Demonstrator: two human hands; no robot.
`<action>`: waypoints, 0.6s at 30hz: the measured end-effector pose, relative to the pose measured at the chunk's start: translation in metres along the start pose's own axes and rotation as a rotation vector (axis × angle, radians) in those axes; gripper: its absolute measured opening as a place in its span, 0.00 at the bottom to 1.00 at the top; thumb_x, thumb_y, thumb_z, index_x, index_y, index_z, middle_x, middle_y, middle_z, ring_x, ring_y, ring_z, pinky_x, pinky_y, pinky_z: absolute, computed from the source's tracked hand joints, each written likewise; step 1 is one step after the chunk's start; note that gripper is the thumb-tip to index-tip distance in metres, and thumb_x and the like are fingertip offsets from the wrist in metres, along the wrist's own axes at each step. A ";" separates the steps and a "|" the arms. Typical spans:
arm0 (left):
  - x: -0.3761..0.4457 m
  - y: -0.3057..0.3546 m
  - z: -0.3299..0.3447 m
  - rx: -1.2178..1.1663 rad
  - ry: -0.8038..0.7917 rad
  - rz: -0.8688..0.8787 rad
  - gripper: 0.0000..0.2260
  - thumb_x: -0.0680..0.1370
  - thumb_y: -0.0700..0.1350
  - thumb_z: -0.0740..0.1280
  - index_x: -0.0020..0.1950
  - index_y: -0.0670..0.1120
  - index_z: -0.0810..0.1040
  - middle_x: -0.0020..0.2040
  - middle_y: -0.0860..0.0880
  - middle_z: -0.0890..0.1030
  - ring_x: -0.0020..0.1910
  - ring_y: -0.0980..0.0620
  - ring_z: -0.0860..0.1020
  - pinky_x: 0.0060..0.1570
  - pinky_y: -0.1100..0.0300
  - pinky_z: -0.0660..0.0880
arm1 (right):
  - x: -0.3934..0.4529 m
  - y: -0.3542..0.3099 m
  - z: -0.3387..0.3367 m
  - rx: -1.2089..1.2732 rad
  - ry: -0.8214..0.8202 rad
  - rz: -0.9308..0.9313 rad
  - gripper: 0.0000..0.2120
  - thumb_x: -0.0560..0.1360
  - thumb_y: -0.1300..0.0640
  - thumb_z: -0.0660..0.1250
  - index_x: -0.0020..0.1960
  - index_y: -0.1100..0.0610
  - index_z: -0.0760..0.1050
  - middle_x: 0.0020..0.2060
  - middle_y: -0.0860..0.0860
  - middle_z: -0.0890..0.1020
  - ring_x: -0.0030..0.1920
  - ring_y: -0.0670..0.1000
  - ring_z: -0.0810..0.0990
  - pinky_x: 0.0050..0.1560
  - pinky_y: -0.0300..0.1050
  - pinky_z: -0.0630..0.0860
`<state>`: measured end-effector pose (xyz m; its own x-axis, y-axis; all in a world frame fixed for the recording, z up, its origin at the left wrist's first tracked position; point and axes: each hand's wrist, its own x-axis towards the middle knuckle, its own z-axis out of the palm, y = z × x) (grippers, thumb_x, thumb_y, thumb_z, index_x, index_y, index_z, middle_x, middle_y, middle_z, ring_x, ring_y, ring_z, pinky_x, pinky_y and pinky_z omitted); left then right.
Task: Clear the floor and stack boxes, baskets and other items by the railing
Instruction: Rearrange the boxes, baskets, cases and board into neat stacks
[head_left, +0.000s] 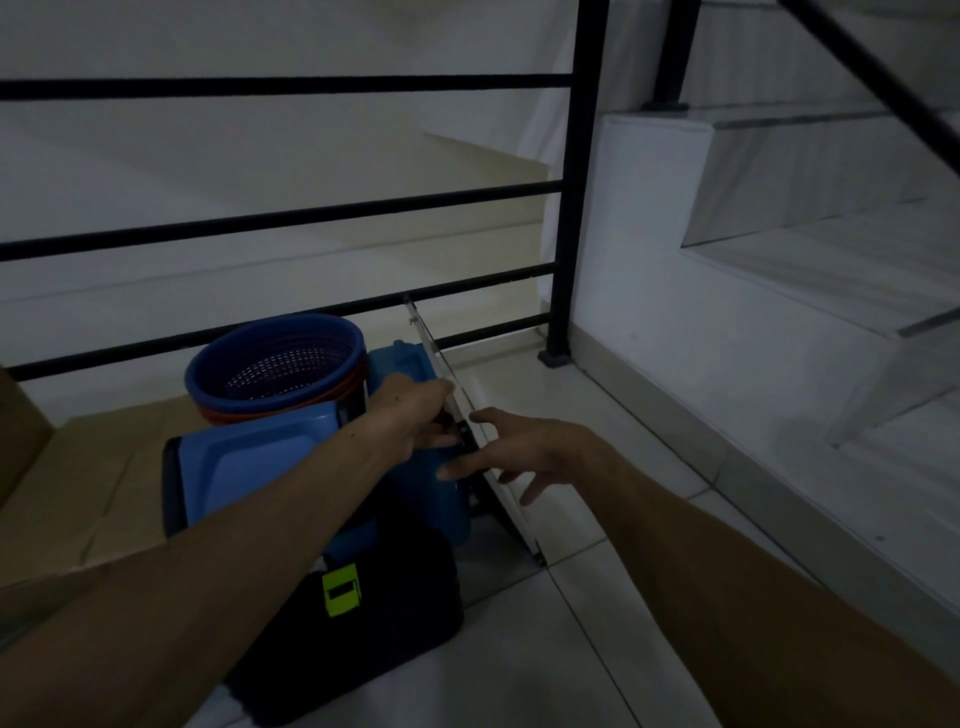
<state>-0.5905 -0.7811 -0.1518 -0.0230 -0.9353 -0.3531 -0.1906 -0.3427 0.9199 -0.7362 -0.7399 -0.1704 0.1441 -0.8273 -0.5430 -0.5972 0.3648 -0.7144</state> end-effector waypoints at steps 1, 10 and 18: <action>0.001 0.000 -0.001 -0.003 0.017 0.002 0.07 0.80 0.42 0.69 0.51 0.38 0.76 0.50 0.34 0.82 0.44 0.39 0.85 0.35 0.51 0.84 | 0.000 -0.001 0.001 0.000 0.001 -0.007 0.57 0.64 0.41 0.81 0.80 0.40 0.47 0.75 0.56 0.67 0.70 0.60 0.71 0.62 0.63 0.76; 0.021 -0.001 -0.014 0.108 0.175 0.006 0.06 0.82 0.36 0.59 0.52 0.36 0.76 0.40 0.39 0.78 0.28 0.48 0.79 0.28 0.58 0.78 | 0.000 -0.015 -0.002 0.153 0.019 -0.072 0.52 0.65 0.32 0.75 0.80 0.40 0.51 0.80 0.54 0.56 0.76 0.65 0.60 0.67 0.69 0.69; 0.033 0.008 -0.006 -0.056 0.092 -0.010 0.06 0.81 0.37 0.63 0.45 0.40 0.72 0.40 0.40 0.76 0.36 0.47 0.76 0.43 0.53 0.77 | 0.009 -0.013 -0.003 0.194 0.041 -0.061 0.43 0.69 0.26 0.66 0.78 0.41 0.59 0.78 0.49 0.60 0.75 0.62 0.61 0.66 0.71 0.67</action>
<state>-0.5871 -0.8148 -0.1552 0.0696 -0.9351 -0.3475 -0.1347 -0.3539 0.9255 -0.7296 -0.7529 -0.1647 0.1409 -0.8656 -0.4804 -0.4243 0.3857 -0.8193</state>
